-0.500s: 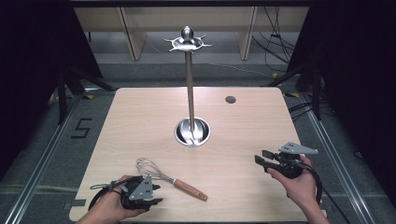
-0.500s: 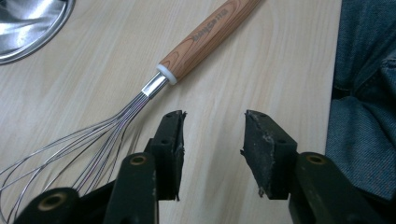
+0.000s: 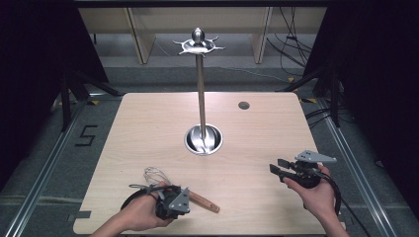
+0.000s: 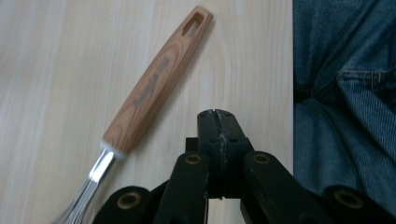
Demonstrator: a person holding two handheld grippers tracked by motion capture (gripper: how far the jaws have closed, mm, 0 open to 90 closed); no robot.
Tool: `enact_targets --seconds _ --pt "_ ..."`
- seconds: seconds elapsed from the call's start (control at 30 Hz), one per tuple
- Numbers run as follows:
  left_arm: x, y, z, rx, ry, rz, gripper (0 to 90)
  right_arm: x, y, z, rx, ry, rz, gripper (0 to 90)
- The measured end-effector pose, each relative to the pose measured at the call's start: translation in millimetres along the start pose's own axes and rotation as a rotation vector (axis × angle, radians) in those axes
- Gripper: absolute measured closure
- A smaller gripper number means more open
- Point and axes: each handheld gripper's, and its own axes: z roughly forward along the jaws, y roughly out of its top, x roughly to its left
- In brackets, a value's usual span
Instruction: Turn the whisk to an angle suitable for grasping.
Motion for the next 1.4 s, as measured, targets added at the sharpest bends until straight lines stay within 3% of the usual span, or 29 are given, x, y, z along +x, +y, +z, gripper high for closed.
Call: enact_targets --seconds 0.03,0.3,0.33,0.37,0.47,0.5,0.53,0.6,0.63,0.67,0.73,0.77,0.8,0.93,1.07,1.1,1.2,1.23,1.27,1.3,1.4 --pt "3.0 8.7 9.2 0.013 -0.012 0.006 89.1 0.2 0.2 -0.4 0.0 0.0 -0.001 56.1" --pt "12.7 24.5 31.1 0.027 -0.041 -0.02 89.0 -1.7 0.0 -0.6 0.002 0.007 -0.002 56.1" --pt "12.9 26.2 33.8 0.031 -0.045 -0.023 89.0 0.7 -0.2 -0.6 0.013 0.022 0.04 56.1" --pt "13.8 27.6 35.2 0.038 -0.046 -0.013 89.0 1.5 -0.4 0.3 0.0 0.025 0.041 56.1" --pt "16.0 32.4 39.9 0.045 -0.046 -0.017 89.0 -1.3 0.5 -0.7 -0.007 0.004 -0.008 56.1" --pt "17.0 33.8 41.2 0.048 -0.046 -0.019 89.0 -1.2 0.4 -0.6 -0.005 0.007 -0.004 56.0" --pt "18.1 34.9 42.8 0.051 -0.046 -0.021 89.0 1.1 -0.1 -0.1 0.004 0.026 0.038 56.1" --pt "20.9 37.0 46.4 0.059 -0.049 -0.026 89.0 1.3 0.1 -0.8 0.016 0.027 0.038 56.0" --pt "21.9 37.8 47.2 0.062 -0.05 -0.026 89.0 1.4 0.1 -0.7 0.016 0.028 0.037 56.0" --pt "25.6 39.6 46.6 0.097 -0.05 0.012 89.0 2.4 0.1 -1.1 0.019 0.03 0.045 56.0" --pt "27.1 41.3 48.6 0.106 -0.043 0.008 88.9 2.2 0.1 -1.1 0.019 0.032 0.041 56.0" --pt "26.8 42.4 52.1 0.084 -0.039 -0.028 88.9 2.1 0.1 -1.0 0.019 0.031 0.042 56.0" --pt "31.0 44.1 51.7 0.112 -0.034 -0.001 88.9 1.5 0.0 -0.6 0.016 0.027 0.038 56.0" --pt "40.7 47.5 55.6 0.117 -0.012 -0.031 89.0 1.6 0.0 -0.1 0.016 0.03 0.033 55.9" --pt "50.8 50.4 60.2 0.105 0.036 -0.075 89.0 1.5 -0.2 -0.3 0.02 0.035 0.039 55.8" --pt "53.0 51.0 62.4 0.093 0.061 -0.104 89.0 -1.8 0.1 -0.6 0.014 0.024 0.003 55.8" --pt "57.7 51.0 61.9 0.122 0.078 -0.084 89.0 -3.8 -0.1 -1.1 0.009 0.01 -0.016 55.8" --pt "59.0 50.9 62.2 0.121 0.088 -0.09 88.9 -1.8 -0.9 -1.2 0.012 0.02 0.026 55.8" --pt "60.4 50.2 62.6 0.116 0.093 -0.098 88.9 -1.8 -0.9 -1.2 0.012 0.02 0.026 55.8" --pt "62.4 49.7 62.5 0.111 0.085 -0.095 87.9 -1.1 -1.2 -1.6 0.016 0.036 0.053 55.8" --pt "64.4 49.8 60.7 0.11 0.063 -0.069 83.8 -2.4 -1.7 -3.8 0.016 0.022 0.041 55.8"
